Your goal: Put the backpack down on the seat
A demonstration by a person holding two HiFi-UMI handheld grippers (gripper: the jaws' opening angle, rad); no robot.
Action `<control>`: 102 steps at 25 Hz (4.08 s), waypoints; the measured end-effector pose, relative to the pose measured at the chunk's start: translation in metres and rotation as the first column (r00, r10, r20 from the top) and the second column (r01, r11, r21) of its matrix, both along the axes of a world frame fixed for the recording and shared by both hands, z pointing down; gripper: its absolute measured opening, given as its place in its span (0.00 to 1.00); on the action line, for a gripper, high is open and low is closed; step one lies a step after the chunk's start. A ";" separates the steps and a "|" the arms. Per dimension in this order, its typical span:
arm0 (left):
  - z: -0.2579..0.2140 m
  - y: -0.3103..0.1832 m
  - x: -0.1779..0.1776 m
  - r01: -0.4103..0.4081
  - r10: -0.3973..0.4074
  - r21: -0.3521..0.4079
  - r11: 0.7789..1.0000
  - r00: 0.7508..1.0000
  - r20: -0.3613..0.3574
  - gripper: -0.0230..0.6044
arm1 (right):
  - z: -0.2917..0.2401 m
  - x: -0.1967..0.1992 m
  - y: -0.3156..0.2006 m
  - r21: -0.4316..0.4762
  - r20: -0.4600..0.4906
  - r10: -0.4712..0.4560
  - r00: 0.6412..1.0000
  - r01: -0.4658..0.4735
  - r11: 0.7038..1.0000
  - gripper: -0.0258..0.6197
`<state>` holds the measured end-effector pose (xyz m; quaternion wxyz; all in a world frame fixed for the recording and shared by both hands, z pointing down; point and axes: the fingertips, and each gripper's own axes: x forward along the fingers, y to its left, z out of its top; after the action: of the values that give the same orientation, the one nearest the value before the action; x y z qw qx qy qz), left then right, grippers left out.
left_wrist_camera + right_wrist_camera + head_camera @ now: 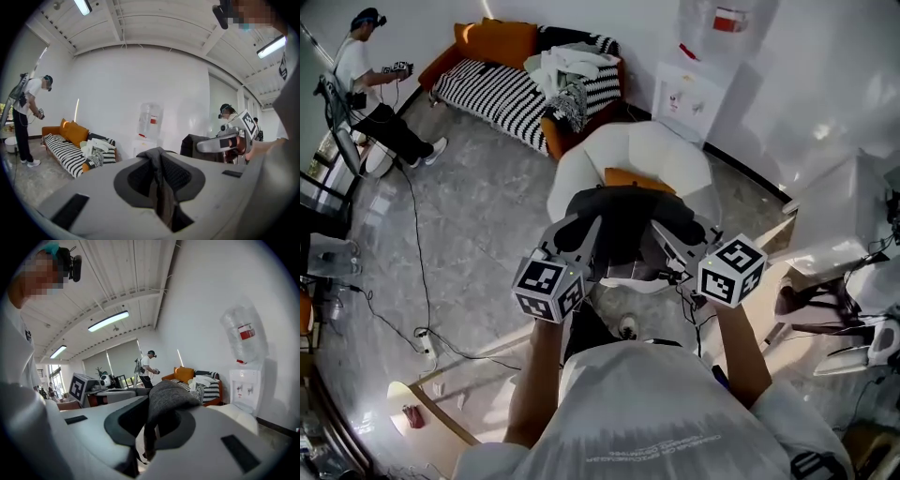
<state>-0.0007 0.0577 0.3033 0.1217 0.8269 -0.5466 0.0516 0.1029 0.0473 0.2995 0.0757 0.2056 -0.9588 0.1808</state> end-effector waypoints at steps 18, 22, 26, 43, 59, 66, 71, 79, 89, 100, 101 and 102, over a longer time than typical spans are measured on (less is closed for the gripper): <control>0.039 -0.056 -0.044 -0.090 0.089 -0.074 0.993 0.996 -0.010 0.14 | 0.040 -0.044 -0.049 -0.072 0.013 0.068 0.998 -0.067 0.995 0.09; 0.047 -0.074 -0.056 -0.110 0.109 -0.092 0.990 0.994 -0.017 0.14 | 0.046 -0.055 -0.066 -0.089 0.003 0.090 0.996 -0.090 0.992 0.09; 0.055 -0.095 -0.063 -0.132 0.131 -0.104 0.986 0.991 -0.017 0.14 | 0.052 -0.062 -0.086 -0.103 -0.012 0.116 0.993 -0.117 0.988 0.09; 0.096 -0.155 -0.081 -0.220 0.210 -0.194 0.956 0.975 -0.072 0.14 | 0.088 -0.080 -0.145 -0.188 -0.050 0.226 0.973 -0.232 0.954 0.09; 0.138 -0.189 -0.108 -0.291 0.278 -0.268 0.918 0.957 -0.084 0.15 | 0.128 -0.105 -0.174 -0.263 -0.072 0.267 0.961 -0.277 0.924 0.09; 0.167 -0.201 -0.121 -0.291 0.275 -0.315 0.903 0.957 -0.093 0.15 | 0.155 -0.117 -0.196 -0.293 -0.075 0.310 0.948 -0.318 0.902 0.09; 0.188 -0.213 -0.131 -0.296 0.276 -0.347 0.890 0.955 -0.109 0.15 | 0.173 -0.127 -0.206 -0.297 -0.095 0.322 0.942 -0.335 0.894 0.09; 0.203 -0.224 -0.147 -0.326 0.283 -0.346 0.880 0.944 -0.169 0.15 | 0.185 -0.141 -0.215 -0.280 -0.112 0.341 0.933 -0.359 0.890 0.09; 0.226 -0.233 -0.151 -0.324 0.284 -0.382 0.865 0.945 -0.159 0.15 | 0.207 -0.143 -0.228 -0.309 -0.095 0.347 0.933 -0.359 0.881 0.09; 0.258 -0.244 -0.139 -0.235 0.197 -0.433 0.870 0.972 -0.131 0.15 | 0.243 -0.133 -0.239 -0.351 -0.104 0.243 0.964 -0.265 0.898 0.09; 0.262 -0.246 -0.138 -0.230 0.191 -0.437 0.869 0.973 -0.131 0.15 | 0.247 -0.131 -0.241 -0.355 -0.103 0.237 0.966 -0.258 0.898 0.09; 0.265 -0.247 -0.136 -0.225 0.183 -0.441 0.869 0.974 -0.136 0.15 | 0.251 -0.130 -0.243 -0.360 -0.102 0.231 0.968 -0.253 0.898 0.09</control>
<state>-0.1371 -0.1889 0.5688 0.3295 0.8301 -0.4230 0.1532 -0.0270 -0.1960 0.5502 0.1173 0.3102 -0.8720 0.3601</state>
